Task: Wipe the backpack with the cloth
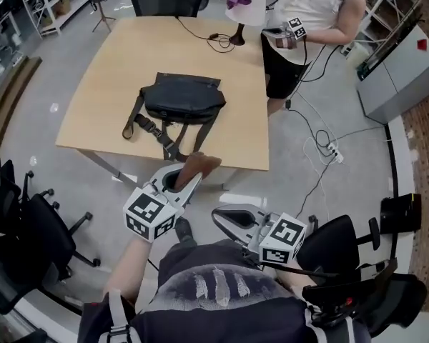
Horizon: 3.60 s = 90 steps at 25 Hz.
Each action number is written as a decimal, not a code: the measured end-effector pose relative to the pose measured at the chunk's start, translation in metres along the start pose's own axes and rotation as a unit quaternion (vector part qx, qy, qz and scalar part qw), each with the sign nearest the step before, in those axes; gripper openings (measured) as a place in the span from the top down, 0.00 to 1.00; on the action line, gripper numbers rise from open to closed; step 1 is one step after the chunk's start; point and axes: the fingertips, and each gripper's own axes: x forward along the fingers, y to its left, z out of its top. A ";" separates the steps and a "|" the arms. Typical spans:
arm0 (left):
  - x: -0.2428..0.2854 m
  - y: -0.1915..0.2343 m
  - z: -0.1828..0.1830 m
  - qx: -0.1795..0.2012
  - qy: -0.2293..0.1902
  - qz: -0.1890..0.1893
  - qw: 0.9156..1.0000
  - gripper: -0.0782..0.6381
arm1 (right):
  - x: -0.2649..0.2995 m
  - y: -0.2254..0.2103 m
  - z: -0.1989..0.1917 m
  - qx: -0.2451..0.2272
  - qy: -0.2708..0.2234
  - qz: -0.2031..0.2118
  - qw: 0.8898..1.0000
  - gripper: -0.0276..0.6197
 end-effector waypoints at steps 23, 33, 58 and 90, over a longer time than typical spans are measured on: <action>0.361 0.254 -0.101 0.124 0.383 0.059 0.914 0.81 | 0.002 -0.263 0.110 0.040 -0.013 -0.019 0.999 0.95; 0.335 0.283 -0.118 0.284 0.387 0.034 0.876 0.81 | 0.046 -0.290 0.131 0.033 -0.010 -0.027 0.999 0.95; 0.113 0.396 -0.124 0.179 0.354 0.209 0.894 0.81 | 0.135 -0.255 0.136 0.007 0.023 0.040 0.999 0.95; 0.195 0.453 -0.116 0.029 0.389 0.225 0.893 0.81 | 0.072 -0.300 0.137 0.058 -0.007 -0.035 0.998 0.95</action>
